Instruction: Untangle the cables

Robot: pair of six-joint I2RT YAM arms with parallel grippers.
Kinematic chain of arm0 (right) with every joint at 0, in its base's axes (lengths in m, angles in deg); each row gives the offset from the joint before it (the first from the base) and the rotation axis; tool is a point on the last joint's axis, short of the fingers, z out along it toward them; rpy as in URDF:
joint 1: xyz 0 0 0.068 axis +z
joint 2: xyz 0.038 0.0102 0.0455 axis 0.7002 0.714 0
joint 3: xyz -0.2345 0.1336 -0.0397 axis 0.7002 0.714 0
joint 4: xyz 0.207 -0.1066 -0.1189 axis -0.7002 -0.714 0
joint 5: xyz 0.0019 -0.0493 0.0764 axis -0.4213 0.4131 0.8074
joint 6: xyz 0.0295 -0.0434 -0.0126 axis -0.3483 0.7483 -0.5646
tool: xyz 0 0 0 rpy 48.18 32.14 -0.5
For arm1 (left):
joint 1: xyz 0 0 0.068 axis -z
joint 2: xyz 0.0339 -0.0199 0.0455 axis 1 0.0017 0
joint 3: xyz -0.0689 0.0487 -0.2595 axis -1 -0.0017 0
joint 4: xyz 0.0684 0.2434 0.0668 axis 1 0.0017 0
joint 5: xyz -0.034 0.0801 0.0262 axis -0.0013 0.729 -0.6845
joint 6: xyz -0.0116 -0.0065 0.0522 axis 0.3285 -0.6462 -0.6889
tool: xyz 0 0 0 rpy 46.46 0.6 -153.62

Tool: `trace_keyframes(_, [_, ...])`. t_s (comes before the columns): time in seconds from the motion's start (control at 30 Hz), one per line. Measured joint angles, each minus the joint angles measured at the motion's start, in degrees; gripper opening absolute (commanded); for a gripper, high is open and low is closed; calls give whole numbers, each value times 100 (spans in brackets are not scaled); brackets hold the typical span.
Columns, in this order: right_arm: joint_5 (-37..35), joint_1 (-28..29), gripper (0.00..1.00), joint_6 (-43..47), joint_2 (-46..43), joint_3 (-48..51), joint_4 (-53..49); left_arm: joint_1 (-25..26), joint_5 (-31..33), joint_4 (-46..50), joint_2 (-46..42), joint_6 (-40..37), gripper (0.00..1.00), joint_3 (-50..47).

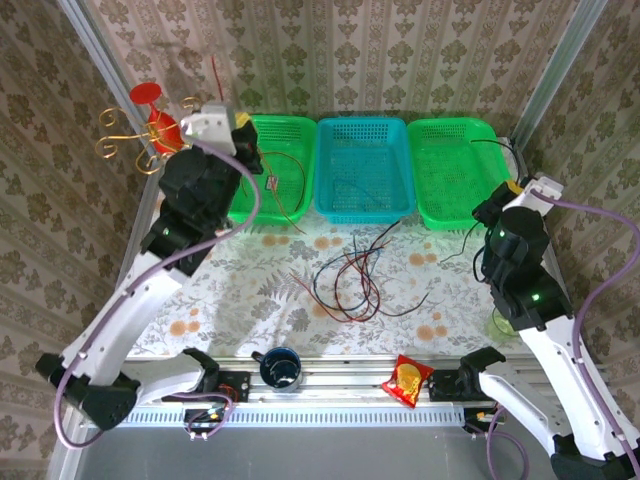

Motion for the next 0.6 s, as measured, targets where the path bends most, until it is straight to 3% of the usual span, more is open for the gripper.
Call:
trace_keyframes(0.33, [144, -66, 0, 238, 850, -896, 142, -717, -850, 413, 1965, -214, 0, 2583])
trace_keyframes(0.6, [448, -293, 0, 590, 1467, -1357, 256, -1528, -1502, 920, 3084, -26, 0, 3912])
